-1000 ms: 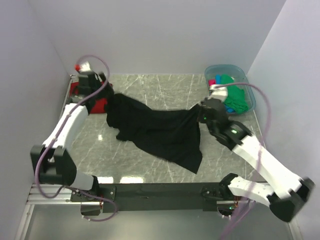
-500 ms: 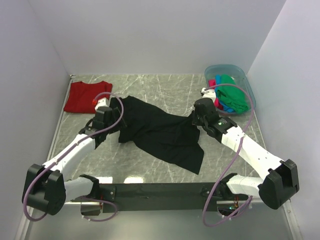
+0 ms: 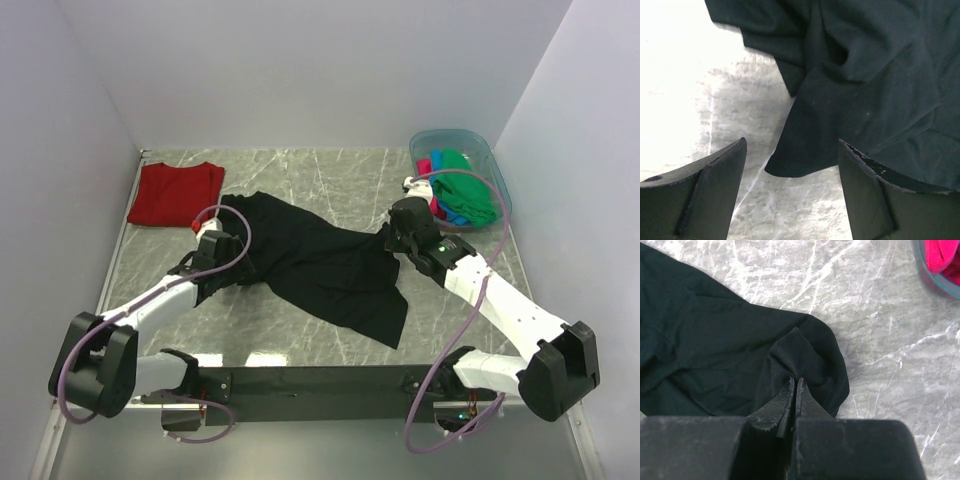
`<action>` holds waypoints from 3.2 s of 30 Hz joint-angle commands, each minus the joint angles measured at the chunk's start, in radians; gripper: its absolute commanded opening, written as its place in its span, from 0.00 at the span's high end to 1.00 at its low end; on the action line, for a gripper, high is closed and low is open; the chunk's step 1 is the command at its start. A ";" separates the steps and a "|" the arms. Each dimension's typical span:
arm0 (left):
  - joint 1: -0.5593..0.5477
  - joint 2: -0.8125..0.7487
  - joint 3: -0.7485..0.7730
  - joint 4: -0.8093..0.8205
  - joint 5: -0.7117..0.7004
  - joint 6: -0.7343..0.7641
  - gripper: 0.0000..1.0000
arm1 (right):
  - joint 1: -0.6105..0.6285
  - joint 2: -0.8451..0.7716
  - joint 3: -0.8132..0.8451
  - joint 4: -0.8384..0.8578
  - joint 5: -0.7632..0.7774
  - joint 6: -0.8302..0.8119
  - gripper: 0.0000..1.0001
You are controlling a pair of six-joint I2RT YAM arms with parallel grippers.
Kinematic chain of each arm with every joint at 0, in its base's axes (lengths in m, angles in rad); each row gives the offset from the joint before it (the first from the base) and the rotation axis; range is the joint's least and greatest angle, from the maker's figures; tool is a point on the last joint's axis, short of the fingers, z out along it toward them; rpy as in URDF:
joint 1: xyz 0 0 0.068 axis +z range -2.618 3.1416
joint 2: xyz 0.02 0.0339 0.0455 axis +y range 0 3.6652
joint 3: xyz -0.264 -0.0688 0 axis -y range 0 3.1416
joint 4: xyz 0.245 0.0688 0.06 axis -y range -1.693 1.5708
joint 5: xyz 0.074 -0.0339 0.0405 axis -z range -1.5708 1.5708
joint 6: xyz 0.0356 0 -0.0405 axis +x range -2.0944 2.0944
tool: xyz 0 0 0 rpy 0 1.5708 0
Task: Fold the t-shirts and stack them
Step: Flatten the tshirt out
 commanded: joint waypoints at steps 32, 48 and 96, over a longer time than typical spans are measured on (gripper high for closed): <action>0.224 -0.370 0.549 -0.345 -0.218 0.140 1.00 | 0.148 -0.159 -0.126 -0.031 -0.208 -0.066 1.00; 0.225 -0.405 0.450 -0.369 -0.208 0.136 0.99 | 0.242 -0.065 -0.137 -0.066 -0.174 0.064 0.49; 0.225 -0.405 0.452 -0.374 -0.190 0.154 1.00 | 0.464 0.167 -0.202 -0.126 0.146 0.316 0.59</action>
